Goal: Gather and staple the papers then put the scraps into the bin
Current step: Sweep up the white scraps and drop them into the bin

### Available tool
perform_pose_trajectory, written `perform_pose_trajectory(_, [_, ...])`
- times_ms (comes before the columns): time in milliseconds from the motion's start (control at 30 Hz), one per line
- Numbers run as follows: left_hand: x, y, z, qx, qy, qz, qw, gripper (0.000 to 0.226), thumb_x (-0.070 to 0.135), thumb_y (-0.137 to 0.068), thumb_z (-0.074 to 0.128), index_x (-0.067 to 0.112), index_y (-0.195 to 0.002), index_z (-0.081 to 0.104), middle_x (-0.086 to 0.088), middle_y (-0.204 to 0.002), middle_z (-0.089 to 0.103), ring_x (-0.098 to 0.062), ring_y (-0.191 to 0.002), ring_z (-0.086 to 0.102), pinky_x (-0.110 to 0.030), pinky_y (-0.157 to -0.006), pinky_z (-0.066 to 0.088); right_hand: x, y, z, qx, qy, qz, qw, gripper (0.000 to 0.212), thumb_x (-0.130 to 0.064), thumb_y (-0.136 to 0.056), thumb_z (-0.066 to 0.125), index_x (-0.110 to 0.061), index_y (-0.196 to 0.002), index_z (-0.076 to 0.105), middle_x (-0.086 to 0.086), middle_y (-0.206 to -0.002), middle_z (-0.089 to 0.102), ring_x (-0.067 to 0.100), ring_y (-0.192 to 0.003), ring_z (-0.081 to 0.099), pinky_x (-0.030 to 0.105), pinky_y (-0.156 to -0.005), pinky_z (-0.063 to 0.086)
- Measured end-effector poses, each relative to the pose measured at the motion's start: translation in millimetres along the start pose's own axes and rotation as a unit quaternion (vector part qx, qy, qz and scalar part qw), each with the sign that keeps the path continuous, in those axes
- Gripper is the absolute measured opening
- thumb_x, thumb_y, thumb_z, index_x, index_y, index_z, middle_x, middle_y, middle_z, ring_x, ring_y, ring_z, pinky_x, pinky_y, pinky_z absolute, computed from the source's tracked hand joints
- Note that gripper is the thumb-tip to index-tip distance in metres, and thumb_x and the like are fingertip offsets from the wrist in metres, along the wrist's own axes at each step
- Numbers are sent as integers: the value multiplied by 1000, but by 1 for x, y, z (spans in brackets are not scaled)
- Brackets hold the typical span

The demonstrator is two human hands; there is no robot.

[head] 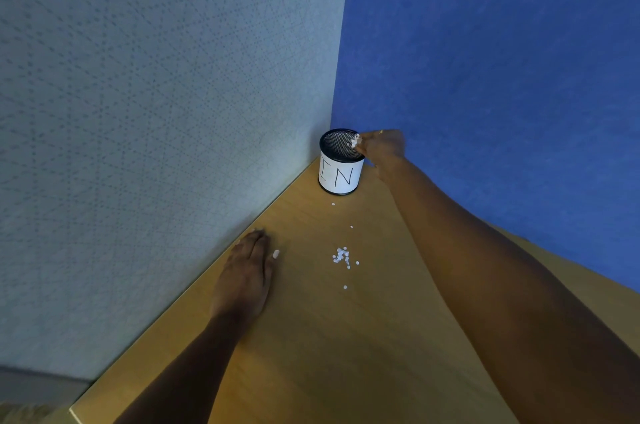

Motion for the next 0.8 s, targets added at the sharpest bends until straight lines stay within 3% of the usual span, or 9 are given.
perform_pose_trajectory(100, [0, 0, 1, -5, 3, -4, 1000, 51, 39, -97, 30, 14, -141, 34, -3, -150, 32, -18, -140, 27, -36, -114, 25, -5, -5, 4, -3, 79, -37, 996, 22, 5, -84, 59, 1, -103, 69, 18, -112, 67, 21, -92, 64, 28, -82, 54])
perform_pose_trajectory(200, [-1, 0, 1, -9, 4, -5, 1000, 52, 40, -96, 29, 14, -141, 33, -3, -151, 31, -18, -140, 26, -35, -114, 25, -11, -4, 7, -3, 146, -69, 987, 23, 6, -86, 56, 0, -103, 69, 16, -112, 66, 18, -89, 61, 19, -77, 48])
perform_pose_trajectory(267, [-1, 0, 2, -11, 3, -5, 1000, 52, 40, -96, 28, 15, -142, 33, -2, -151, 31, -18, -140, 26, -36, -114, 25, -12, -3, 8, 2, 167, -83, 982, 22, 5, -86, 55, 2, -104, 68, 18, -113, 65, 25, -99, 64, 22, -77, 50])
perform_pose_trajectory(367, [-2, 0, 2, -7, 0, -5, 1000, 55, 45, -96, 24, 15, -141, 34, -2, -151, 32, -18, -140, 27, -36, -114, 25, -12, -4, 9, 11, 180, -103, 978, 19, 5, -86, 55, 4, -99, 69, 19, -109, 66, 23, -93, 63, 22, -74, 50])
perform_pose_trajectory(500, [-3, 1, 1, 1, -5, -2, 1000, 76, 57, -84, 8, 14, -140, 37, -3, -149, 34, -19, -139, 29, -37, -112, 28, -15, -2, 9, 18, 166, -136, 977, 14, 8, -83, 58, 5, -89, 70, 20, -98, 69, 20, -83, 63, 28, -77, 55])
perform_pose_trajectory(600, [-3, 0, 2, 4, -4, -3, 1000, 75, 57, -85, 9, 14, -139, 38, -4, -149, 35, -19, -139, 30, -37, -113, 28, -20, 2, 9, 24, 183, -153, 971, 13, 7, -81, 60, 4, -87, 71, 18, -96, 71, 15, -79, 59, 23, -72, 51])
perform_pose_trajectory(700, [-2, 0, 1, 5, -4, -2, 1000, 77, 57, -84, 7, 13, -139, 37, -4, -149, 35, -19, -139, 30, -36, -112, 28, -22, 4, 9, 22, 192, -159, 968, 16, 4, -85, 57, 2, -93, 71, 17, -102, 70, 17, -85, 61, 20, -73, 47])
perform_pose_trajectory(800, [-1, 0, -1, 2, -3, -5, 1000, 77, 57, -84, 8, 13, -139, 37, -4, -149, 34, -18, -139, 29, -35, -112, 26, -20, 5, 11, 11, 186, -156, 970, 21, 4, -88, 52, 2, -100, 70, 18, -109, 67, 26, -101, 64, 26, -84, 52])
Point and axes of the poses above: each hand's wrist, its own y-axis away from the middle knuckle, its own z-axis out of the palm, x = y × z, the point moved 7 cm from there along -y, towards the middle knuckle
